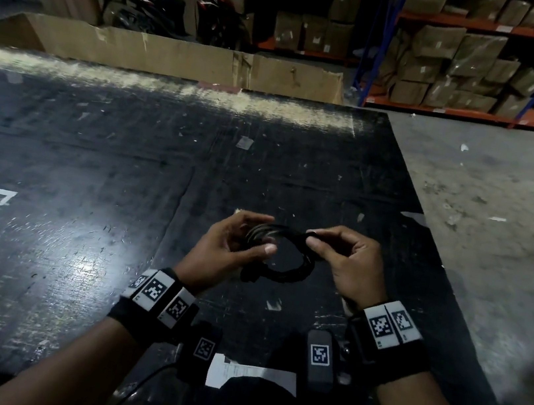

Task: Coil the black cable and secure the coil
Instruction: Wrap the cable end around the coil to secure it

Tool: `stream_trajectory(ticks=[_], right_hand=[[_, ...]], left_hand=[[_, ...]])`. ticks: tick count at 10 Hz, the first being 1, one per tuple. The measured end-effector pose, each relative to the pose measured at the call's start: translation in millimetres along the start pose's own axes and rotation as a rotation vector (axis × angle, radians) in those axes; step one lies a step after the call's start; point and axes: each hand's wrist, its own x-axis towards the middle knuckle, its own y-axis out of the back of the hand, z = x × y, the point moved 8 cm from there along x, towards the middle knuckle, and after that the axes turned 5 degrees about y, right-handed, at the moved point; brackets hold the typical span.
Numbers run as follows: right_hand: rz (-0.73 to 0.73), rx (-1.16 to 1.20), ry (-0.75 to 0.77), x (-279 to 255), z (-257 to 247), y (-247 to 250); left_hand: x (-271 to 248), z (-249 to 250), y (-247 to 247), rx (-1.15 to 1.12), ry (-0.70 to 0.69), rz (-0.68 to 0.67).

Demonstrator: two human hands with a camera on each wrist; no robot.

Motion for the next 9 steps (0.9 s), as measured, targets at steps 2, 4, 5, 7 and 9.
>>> stream_trajectory(ticks=[2, 4, 5, 7, 9], right_hand=[[0.105, 0.118, -0.282, -0.3, 54.2, 14.0], [0.077, -0.020, -0.424, 11.7, 92.0, 12.1], [0.062, -0.146, -0.495, 27.6, 118.9, 16.0], [0.019, -0.358, -0.562, 58.2, 155.8, 20.1], [-0.065, -0.513, -0.535, 64.2, 164.6, 23.5]], left_hand=[[15.5, -43.9, 22.4, -0.040, 0.201, 0.131], [49.3, -74.6, 24.3, -0.035, 0.314, 0.255], [72.7, -93.8, 30.6, 0.077, 0.387, 0.317], [112.5, -128.7, 43.3, 0.483, 0.506, 0.333], [121.3, -128.6, 47.7, 0.664, 0.515, 0.334]])
